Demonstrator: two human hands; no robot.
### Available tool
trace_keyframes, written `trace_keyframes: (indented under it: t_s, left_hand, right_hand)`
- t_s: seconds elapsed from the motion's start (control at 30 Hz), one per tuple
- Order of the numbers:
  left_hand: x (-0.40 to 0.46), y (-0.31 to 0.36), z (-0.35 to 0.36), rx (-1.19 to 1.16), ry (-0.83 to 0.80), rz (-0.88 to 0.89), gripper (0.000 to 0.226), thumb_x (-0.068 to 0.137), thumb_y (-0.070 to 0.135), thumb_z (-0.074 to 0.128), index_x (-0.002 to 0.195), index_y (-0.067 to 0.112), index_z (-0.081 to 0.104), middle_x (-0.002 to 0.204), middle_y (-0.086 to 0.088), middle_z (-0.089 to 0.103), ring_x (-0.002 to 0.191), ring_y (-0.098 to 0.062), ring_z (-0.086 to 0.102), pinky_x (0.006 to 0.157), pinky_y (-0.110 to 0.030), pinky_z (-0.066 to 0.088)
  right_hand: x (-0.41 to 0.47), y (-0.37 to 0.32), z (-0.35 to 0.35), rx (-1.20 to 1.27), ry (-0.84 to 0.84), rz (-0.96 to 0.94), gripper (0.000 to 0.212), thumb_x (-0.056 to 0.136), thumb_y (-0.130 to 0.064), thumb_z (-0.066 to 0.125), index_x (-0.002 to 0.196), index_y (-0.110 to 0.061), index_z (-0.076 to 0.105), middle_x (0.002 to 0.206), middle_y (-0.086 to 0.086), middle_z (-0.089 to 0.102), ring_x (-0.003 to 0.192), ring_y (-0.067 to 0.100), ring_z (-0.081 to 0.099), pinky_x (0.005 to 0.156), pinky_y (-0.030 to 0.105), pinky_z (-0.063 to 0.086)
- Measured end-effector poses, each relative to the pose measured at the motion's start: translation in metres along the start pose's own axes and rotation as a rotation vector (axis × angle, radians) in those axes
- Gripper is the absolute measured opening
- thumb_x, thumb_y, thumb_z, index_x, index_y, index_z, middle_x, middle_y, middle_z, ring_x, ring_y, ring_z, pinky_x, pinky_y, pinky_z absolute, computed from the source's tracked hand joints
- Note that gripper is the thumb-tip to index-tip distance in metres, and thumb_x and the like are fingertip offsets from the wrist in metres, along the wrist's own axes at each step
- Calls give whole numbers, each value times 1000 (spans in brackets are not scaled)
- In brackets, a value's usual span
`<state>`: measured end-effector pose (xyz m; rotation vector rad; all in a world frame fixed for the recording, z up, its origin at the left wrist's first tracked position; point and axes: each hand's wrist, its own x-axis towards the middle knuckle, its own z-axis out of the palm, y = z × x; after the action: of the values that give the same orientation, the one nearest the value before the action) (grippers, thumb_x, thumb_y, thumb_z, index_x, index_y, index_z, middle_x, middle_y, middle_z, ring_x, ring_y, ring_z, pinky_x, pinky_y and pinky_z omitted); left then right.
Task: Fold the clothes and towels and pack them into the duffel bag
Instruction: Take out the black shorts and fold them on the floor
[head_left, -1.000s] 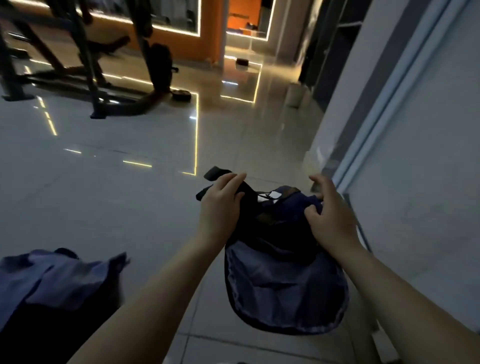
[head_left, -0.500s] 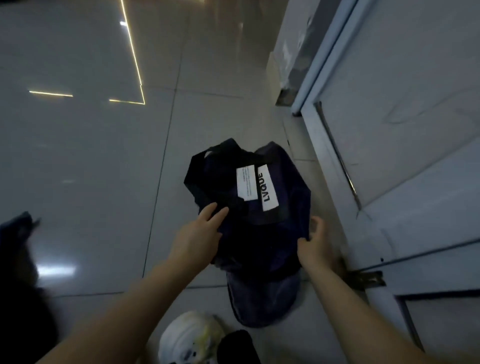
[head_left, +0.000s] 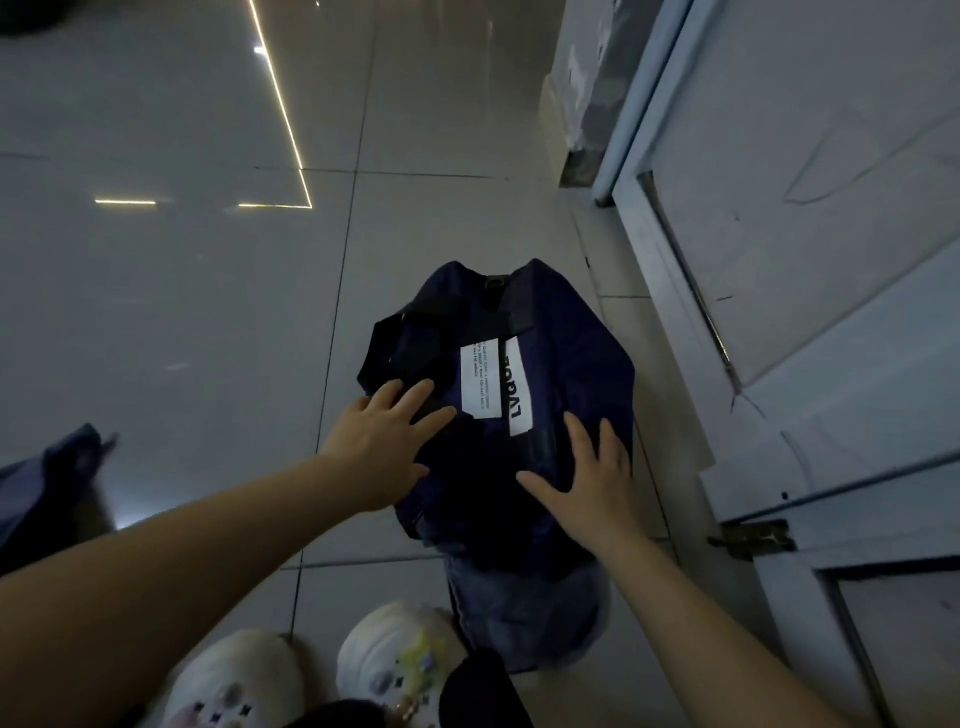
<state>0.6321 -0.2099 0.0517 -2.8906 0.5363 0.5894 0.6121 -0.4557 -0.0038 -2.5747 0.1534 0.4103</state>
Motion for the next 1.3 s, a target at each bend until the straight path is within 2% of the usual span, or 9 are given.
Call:
trace_keyframes:
  t_s: [0.13,0.23,0.4,0.53,0.67,0.9,1.07,1.17,1.3]
  left_hand:
    - [18,-8,-9,15,-46,-16,76,95,60,36,149,39,-12,159,0,-17,147,-31,-8,118,-51,14]
    - [44,-1,11,-210,-8,-154,81,88,71,34,149,42,-11,160,4,-15,147,-28,-13,115,-60,10]
    - [73,44,93,-565,-104,-262,83,78,82,24,146,49,-11,158,11,-20,143,-23,-25,114,-63,5]
    - [75,85,141,-567,-98,-237,89,66,91,6,139,50,-25,149,16,-34,140,-20,-32,107,-68,-8]
    - [70,96,151,-570,-37,-204,97,51,95,-3,134,51,-30,145,18,-37,141,-20,-30,107,-68,-10]
    - [78,117,141,-641,29,-79,105,48,100,-7,138,49,-24,148,20,-33,138,-13,-32,107,-64,-17]
    - [152,109,101,-716,33,111,112,38,105,0,137,54,-18,149,20,-27,145,-17,-19,117,-55,-2]
    - [174,95,87,-796,107,125,120,40,105,7,145,49,-6,157,13,-19,147,-22,-11,119,-41,5]
    - [157,99,107,-742,164,94,106,54,97,18,142,48,-17,155,4,-27,147,-29,4,118,-42,9]
  right_hand:
    - [31,9,3,95,-138,168,103,78,-68,60,149,-43,-10,160,9,-16,146,35,2,115,52,20]
    - [45,29,3,196,-209,224,99,84,-55,63,148,-46,-12,160,10,-11,146,33,13,114,44,24]
    - [47,69,12,268,-244,299,93,90,-39,61,150,-41,-10,155,12,22,133,29,38,102,33,38]
    - [30,93,22,206,-179,241,89,91,-31,60,152,-38,-5,145,4,37,120,20,47,92,25,39]
    - [16,106,14,311,-79,205,82,91,-18,63,152,-33,11,137,-9,42,113,6,43,94,23,39]
    - [12,112,-9,296,202,211,64,93,-12,60,148,-26,31,143,2,46,127,21,46,104,36,40]
    - [57,114,-56,254,389,202,65,92,-23,61,148,-27,29,142,4,48,124,23,50,99,35,44]
    - [75,107,-70,288,372,150,76,89,-32,66,151,-28,22,150,1,33,134,20,36,109,37,35]
    - [70,108,-49,242,251,204,83,87,-35,66,152,-31,15,157,6,17,140,24,25,113,40,29]
